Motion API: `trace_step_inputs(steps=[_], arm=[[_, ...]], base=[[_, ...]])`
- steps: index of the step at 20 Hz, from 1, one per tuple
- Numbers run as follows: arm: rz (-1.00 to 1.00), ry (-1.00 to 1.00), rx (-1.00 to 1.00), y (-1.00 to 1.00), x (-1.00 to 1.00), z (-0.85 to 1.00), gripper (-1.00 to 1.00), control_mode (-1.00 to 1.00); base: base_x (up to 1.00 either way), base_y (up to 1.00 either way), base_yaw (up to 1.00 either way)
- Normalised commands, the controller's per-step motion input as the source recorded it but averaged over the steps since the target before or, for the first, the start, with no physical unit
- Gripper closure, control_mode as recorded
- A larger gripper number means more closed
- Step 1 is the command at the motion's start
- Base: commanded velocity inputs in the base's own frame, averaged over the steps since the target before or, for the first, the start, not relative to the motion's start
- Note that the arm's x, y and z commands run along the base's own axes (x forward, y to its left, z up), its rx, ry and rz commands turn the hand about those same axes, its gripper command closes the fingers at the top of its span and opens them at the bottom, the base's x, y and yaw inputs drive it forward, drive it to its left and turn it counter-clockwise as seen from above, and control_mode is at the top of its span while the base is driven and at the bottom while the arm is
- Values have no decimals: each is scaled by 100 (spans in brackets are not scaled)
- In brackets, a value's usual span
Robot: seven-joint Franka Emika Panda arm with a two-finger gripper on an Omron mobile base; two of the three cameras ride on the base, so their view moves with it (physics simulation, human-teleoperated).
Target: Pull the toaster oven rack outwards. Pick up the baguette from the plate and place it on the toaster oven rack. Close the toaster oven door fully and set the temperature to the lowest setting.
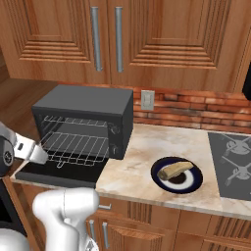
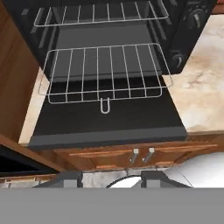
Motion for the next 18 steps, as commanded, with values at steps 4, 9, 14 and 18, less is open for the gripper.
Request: trace_step_inputs(steps=[4,9,14,18], arm=[[-26,-13,18,-84,-60,47,-100,-100],[-25,-2,24,-100,-35,15,-100,-100],[-21,0,21,-91,-7,1,-100,-100],[-17,0,14,-77,0,0,-100,-100]], base=[[0,0,0],[0,0,0],[0,0,0],[0,0,0]])
